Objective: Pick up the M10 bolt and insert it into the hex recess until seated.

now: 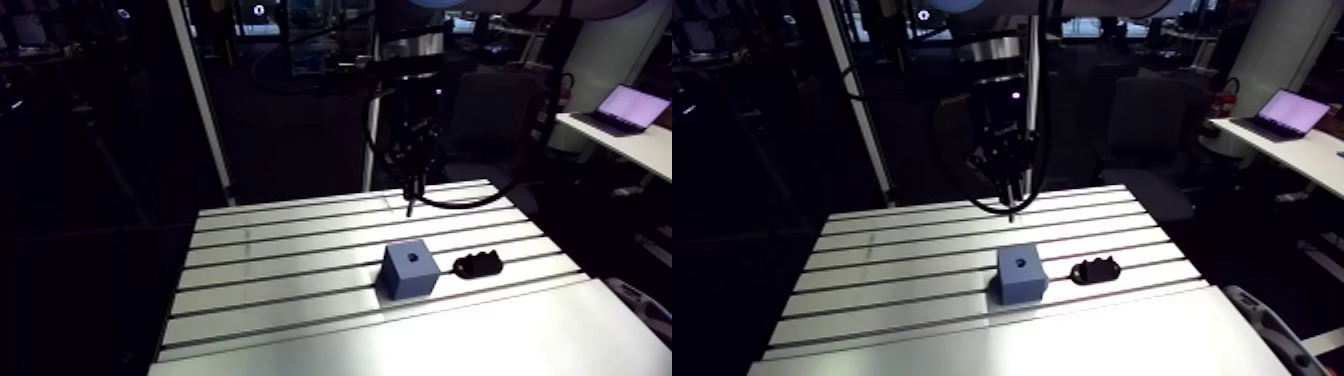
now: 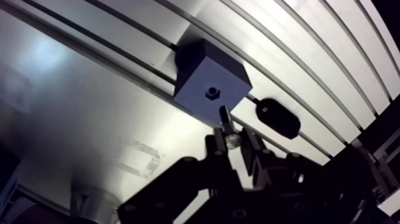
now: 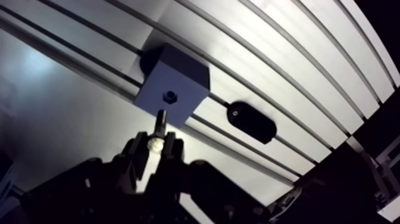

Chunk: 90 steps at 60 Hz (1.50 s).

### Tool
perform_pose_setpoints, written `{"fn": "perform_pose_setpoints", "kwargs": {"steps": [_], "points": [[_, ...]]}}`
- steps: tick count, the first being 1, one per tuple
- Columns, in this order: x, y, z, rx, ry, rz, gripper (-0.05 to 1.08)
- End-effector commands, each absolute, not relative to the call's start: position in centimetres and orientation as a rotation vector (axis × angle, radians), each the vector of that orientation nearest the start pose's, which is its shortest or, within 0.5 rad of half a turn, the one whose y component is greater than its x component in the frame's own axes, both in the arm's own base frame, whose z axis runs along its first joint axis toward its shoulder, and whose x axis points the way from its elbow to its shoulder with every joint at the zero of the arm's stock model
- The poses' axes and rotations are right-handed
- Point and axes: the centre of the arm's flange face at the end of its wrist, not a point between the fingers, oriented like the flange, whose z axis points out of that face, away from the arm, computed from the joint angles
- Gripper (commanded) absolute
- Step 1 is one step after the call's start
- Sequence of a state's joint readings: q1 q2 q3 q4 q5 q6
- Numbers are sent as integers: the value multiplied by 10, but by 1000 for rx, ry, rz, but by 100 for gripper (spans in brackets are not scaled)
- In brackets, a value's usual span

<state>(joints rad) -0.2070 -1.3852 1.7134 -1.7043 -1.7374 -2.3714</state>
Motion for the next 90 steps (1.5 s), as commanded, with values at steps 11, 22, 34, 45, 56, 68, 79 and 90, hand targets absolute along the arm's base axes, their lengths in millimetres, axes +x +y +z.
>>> {"fn": "perform_pose_setpoints", "kwargs": {"steps": [11,22,34,45,56,68,79,90], "points": [[-538,-4,322,-799,2782,58,108],[-538,-2,315,-798,2767,49,108],[-534,1,311,-882,2708,67,108],[-534,1,310,-887,2706,75,108],[-531,1,305,-886,2701,70,108],[-532,2,301,-892,2713,80,108],[-530,4,294,-889,2703,70,108],[-529,7,290,-879,2709,71,108]]}}
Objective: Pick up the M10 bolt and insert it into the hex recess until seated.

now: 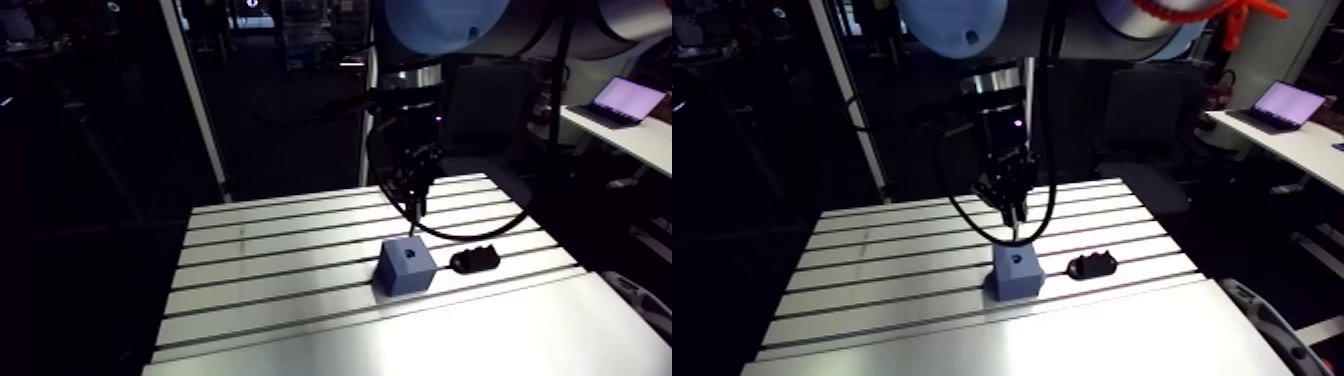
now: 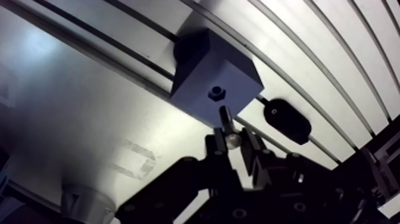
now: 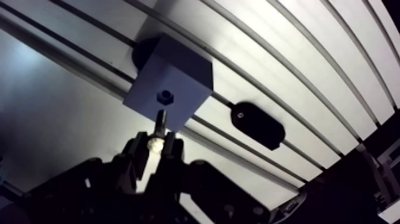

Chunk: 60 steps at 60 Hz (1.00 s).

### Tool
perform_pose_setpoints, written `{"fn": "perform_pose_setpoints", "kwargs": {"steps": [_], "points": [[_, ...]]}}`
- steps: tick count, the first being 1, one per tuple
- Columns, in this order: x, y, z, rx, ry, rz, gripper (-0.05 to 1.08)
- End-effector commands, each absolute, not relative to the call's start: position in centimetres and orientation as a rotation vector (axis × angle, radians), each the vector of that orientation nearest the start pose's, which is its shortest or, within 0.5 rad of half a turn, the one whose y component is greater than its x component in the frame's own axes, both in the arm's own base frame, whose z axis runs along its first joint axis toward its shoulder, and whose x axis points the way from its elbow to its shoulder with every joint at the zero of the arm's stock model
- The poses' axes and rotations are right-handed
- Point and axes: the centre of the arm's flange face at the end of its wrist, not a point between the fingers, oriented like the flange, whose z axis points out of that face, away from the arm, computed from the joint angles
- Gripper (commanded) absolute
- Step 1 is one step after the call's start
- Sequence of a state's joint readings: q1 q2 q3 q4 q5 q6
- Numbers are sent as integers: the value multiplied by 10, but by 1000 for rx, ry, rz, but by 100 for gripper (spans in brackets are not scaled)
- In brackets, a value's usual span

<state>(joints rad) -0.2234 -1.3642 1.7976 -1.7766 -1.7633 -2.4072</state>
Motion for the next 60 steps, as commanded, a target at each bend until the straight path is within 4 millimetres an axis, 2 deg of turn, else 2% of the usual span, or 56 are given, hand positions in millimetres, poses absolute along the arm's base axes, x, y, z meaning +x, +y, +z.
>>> {"fn": "perform_pose_setpoints", "kwargs": {"steps": [1,60], "points": [[-529,7,290,-879,2709,71,108],[-522,6,275,-880,2703,64,108]]}}
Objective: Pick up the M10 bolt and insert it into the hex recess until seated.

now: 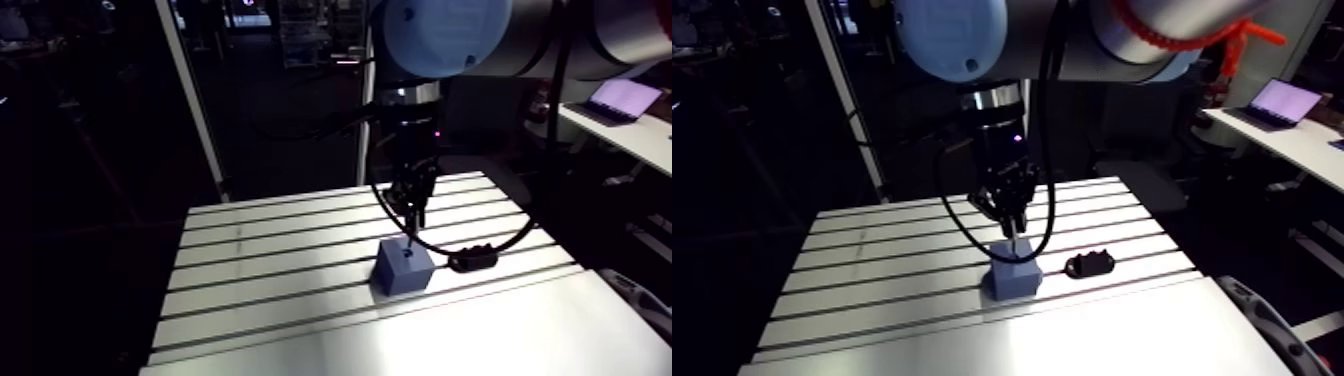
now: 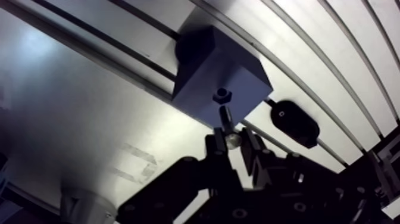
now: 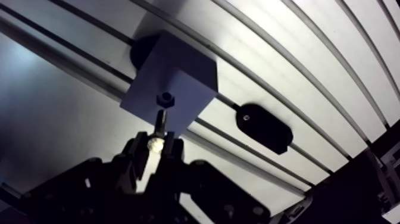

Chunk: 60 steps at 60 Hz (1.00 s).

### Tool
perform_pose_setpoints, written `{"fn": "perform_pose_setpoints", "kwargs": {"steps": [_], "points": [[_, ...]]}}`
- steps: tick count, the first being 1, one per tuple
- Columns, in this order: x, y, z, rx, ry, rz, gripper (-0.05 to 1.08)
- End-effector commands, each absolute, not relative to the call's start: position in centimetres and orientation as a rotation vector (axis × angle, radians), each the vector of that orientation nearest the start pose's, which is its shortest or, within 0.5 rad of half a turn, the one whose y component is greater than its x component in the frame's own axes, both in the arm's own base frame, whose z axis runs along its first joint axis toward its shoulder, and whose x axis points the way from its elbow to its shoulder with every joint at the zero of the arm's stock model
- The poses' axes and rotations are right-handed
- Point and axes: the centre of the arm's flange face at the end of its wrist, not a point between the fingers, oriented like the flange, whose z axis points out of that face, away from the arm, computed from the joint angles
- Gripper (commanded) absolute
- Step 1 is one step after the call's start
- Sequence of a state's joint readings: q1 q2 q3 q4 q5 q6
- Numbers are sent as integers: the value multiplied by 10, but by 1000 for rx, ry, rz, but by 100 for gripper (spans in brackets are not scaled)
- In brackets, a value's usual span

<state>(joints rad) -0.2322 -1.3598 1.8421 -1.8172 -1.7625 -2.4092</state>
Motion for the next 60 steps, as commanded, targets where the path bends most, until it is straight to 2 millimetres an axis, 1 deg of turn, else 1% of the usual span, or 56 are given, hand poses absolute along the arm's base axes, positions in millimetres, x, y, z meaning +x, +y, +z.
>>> {"fn": "perform_pose_setpoints", "kwargs": {"steps": [1,21,39,60], "points": [[-522,6,275,-878,2703,63,108],[-524,6,273,-878,2703,63,108],[-523,6,264,-877,2696,56,108],[-526,6,260,-877,2702,59,108]]}}
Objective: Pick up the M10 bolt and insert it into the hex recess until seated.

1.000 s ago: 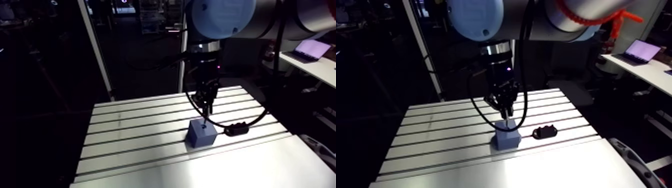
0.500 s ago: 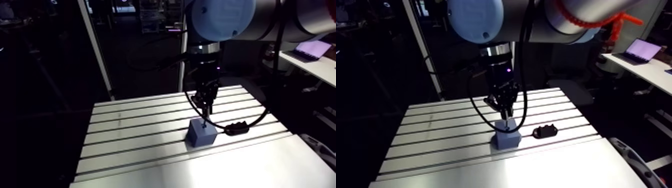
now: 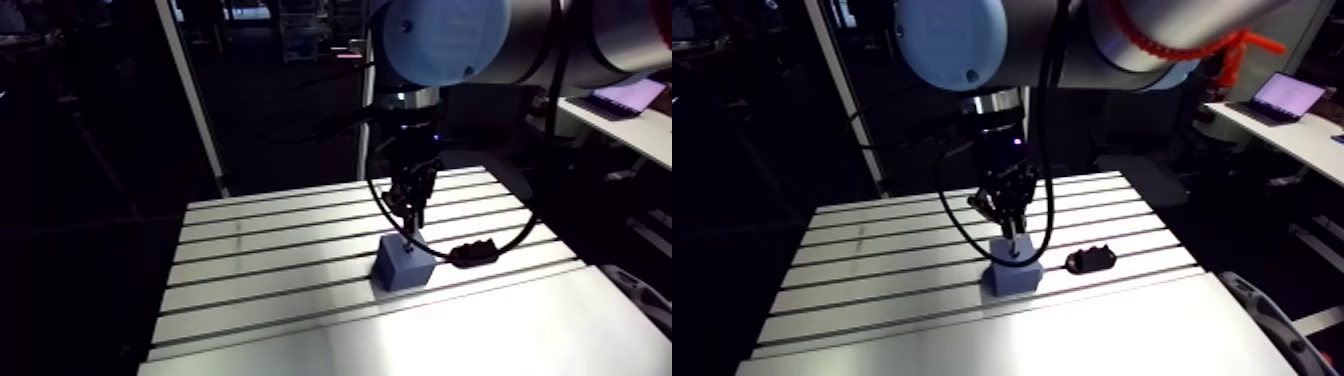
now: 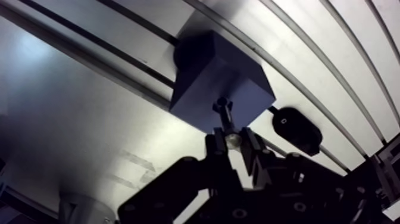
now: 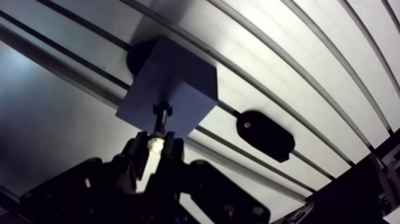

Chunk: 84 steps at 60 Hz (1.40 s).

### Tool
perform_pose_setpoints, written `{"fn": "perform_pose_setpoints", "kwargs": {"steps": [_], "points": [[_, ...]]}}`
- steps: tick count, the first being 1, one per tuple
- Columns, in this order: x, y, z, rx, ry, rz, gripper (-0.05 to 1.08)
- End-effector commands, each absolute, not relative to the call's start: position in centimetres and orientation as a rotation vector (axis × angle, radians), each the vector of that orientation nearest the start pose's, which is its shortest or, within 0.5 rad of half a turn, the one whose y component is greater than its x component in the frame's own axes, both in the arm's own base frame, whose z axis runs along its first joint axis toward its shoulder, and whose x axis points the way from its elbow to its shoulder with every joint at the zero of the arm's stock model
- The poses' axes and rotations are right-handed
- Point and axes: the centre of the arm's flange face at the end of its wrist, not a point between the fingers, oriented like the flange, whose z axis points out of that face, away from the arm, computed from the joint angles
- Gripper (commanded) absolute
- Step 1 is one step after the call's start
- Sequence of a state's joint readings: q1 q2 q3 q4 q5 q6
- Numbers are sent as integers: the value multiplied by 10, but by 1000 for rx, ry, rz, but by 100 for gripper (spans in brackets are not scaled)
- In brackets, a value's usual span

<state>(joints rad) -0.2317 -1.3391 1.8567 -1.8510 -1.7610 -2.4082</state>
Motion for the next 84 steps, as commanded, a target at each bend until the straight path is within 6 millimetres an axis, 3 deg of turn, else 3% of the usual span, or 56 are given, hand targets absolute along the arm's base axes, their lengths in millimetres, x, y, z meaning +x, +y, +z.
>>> {"fn": "perform_pose_setpoints", "kwargs": {"steps": [1,84], "points": [[-526,6,260,-877,2702,59,108],[-525,6,253,-879,2697,55,108]]}}
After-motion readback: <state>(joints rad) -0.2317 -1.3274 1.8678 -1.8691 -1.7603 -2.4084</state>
